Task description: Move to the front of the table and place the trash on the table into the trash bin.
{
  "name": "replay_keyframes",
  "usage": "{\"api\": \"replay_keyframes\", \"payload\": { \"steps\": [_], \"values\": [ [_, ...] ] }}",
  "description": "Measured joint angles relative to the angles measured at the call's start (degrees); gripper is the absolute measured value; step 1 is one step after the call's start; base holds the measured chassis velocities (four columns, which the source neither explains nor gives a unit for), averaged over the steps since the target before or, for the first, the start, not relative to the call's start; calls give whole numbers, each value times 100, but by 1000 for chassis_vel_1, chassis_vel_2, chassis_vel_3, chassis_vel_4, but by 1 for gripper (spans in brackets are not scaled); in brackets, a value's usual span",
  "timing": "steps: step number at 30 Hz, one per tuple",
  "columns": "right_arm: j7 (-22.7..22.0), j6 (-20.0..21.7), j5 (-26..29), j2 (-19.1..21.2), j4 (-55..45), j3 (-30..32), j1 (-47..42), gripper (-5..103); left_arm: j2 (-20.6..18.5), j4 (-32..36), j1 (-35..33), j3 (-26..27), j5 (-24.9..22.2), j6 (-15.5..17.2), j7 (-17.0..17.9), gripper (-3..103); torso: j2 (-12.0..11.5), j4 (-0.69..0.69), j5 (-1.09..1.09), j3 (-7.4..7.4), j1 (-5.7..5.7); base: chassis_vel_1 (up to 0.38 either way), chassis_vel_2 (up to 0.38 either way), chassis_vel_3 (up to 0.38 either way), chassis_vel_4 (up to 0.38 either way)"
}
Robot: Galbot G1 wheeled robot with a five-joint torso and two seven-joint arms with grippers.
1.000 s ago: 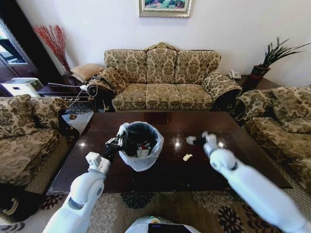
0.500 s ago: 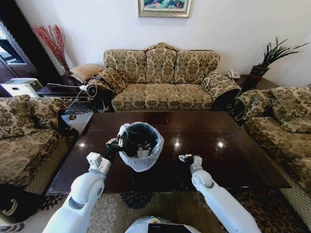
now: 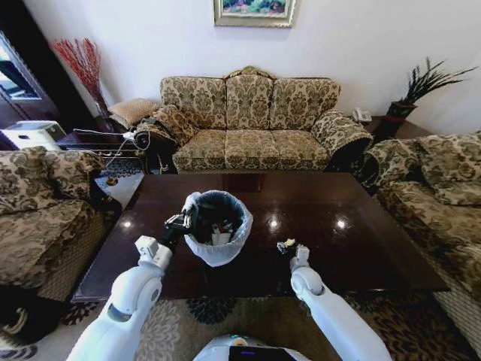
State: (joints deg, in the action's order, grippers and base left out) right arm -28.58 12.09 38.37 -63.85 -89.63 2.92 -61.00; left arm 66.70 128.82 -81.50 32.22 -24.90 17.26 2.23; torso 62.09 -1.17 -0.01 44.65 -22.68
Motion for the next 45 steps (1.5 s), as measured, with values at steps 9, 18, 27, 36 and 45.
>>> {"api": "replay_keyframes", "payload": {
  "steps": [9, 18, 27, 36, 45],
  "values": [
    [-96, 15, 98, -227, -6, 68, -96, 63, 21, -5, 23, -12, -79, 13, -6, 3, 0, 0, 0, 0, 0, 0, 0, 0, 0],
    [-163, 19, 141, -246, -210, 179, -222, 70, 11, 47, -35, 39, -88, 13, -20, 3, 0, 0, 0, 0, 0, 0, 0, 0, 0],
    [-169, 18, 131, -212, -335, 296, -459, 61, 3, 110, -51, 33, -89, 10, -22, 3, 0, 0, 0, 0, 0, 0, 0, 0, 0],
    [-247, -107, -85, -285, -312, 327, -594, 37, 22, 143, -65, 49, -87, 0, 30, 3, 0, 0, 0, 0, 0, 0, 0, 0, 0],
    [-322, -211, -161, -340, -230, 320, -615, 4, 53, 153, -51, 56, -88, -5, 57, 3, 0, 0, 0, -1, 0, 0, 0, 0, 0]
  ]
}}
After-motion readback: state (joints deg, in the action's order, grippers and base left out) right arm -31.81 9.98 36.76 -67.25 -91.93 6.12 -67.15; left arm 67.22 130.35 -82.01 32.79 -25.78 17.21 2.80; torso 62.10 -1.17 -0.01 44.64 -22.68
